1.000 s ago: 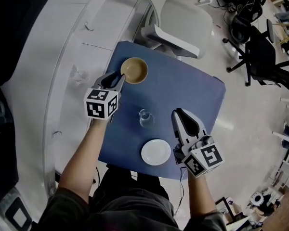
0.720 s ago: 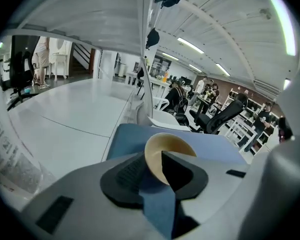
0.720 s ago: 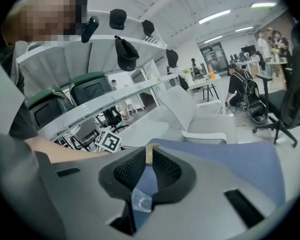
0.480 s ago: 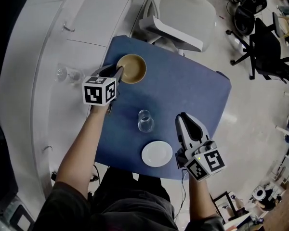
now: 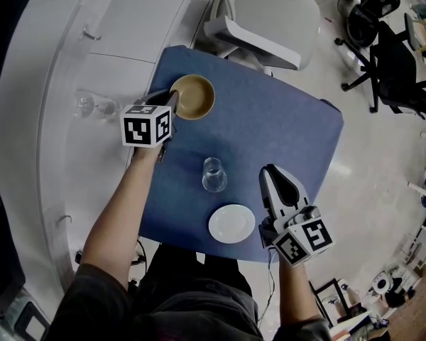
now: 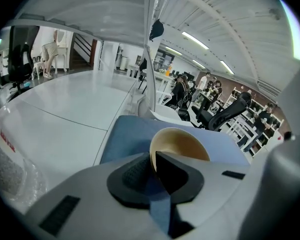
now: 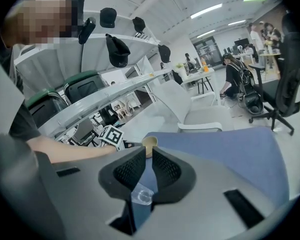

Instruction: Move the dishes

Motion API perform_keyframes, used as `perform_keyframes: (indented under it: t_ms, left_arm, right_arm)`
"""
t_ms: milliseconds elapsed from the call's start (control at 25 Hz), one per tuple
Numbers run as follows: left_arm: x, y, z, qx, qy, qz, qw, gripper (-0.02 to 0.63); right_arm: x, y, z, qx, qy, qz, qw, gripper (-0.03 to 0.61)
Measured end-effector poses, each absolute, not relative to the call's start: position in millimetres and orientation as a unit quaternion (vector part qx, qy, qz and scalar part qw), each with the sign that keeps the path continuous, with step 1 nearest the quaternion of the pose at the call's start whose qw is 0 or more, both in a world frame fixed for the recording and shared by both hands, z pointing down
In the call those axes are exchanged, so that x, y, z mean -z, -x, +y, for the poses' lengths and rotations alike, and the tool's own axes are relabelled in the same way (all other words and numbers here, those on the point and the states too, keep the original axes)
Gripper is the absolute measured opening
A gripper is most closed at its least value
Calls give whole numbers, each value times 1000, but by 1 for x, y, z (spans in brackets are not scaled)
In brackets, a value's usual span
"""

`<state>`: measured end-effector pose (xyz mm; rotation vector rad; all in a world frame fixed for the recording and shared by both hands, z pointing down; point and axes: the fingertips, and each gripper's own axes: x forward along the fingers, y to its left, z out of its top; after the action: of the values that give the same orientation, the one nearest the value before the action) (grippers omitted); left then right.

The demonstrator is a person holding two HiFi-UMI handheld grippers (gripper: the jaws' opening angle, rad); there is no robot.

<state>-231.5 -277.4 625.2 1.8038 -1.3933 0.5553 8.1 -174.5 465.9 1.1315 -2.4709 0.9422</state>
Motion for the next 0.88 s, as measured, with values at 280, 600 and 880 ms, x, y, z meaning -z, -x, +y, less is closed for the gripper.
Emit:
perform_keyframes:
  t_ms: [280, 600, 880]
  left_arm:
    - [-609, 230, -272, -210, -708, -558, 378, 17]
    - [-551, 244, -253, -184, -703, -596, 342, 15]
    - [-469, 244, -209, -138, -702, -623, 315, 15]
  right_arm:
    - [-455, -18, -165, -332, -400, -846, 116, 43]
    - [-431, -36, -148, -321, -398, -854, 98, 43]
    - [-392, -47, -118, -302, -377, -872, 76, 43]
